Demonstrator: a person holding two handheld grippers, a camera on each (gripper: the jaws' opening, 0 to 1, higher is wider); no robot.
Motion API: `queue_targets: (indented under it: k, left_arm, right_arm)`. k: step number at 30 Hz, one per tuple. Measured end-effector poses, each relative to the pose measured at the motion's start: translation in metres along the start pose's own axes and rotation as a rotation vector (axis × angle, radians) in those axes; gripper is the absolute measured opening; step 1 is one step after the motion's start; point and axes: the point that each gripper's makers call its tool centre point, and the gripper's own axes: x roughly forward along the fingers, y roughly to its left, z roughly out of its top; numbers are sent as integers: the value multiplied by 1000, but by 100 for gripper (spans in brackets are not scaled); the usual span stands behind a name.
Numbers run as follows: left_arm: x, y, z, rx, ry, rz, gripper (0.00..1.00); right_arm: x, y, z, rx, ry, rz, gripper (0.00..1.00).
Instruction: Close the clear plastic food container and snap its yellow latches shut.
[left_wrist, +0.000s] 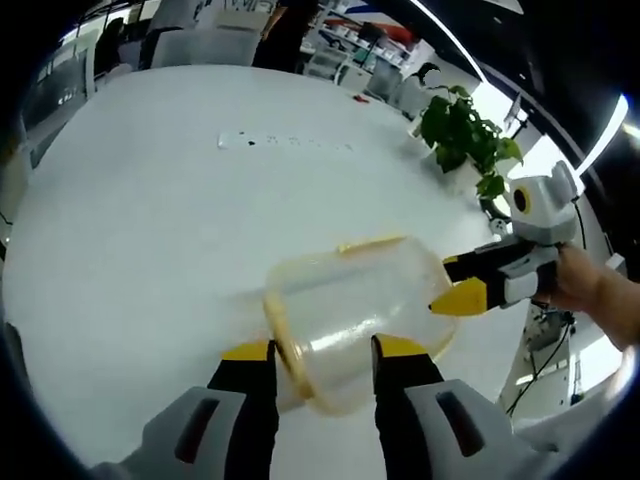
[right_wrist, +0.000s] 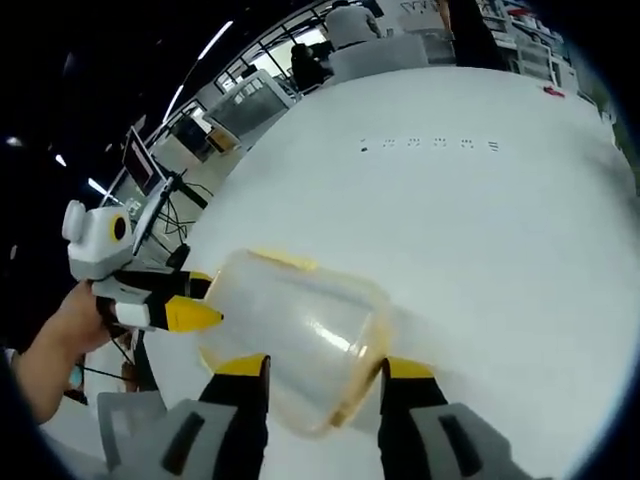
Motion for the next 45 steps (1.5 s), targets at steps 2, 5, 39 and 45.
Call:
queue_targets:
  k: [2,5,39,45]
  left_arm:
    - [1,0,1,-6,2,-9,36]
    - [-1,2,2,73,13,20,38]
    - [-14,-36,20,684,138,-58,41]
    - [-15,-33,24,765,145,-59,38]
  right_arm:
    - [-1,0,-1,-10,8,-1,45]
    - [-4,-3,-2,32,14,5,47]
    - [-22,5,8,-675,263,-18,39]
    - [-20,9,8,-738,270,0,38]
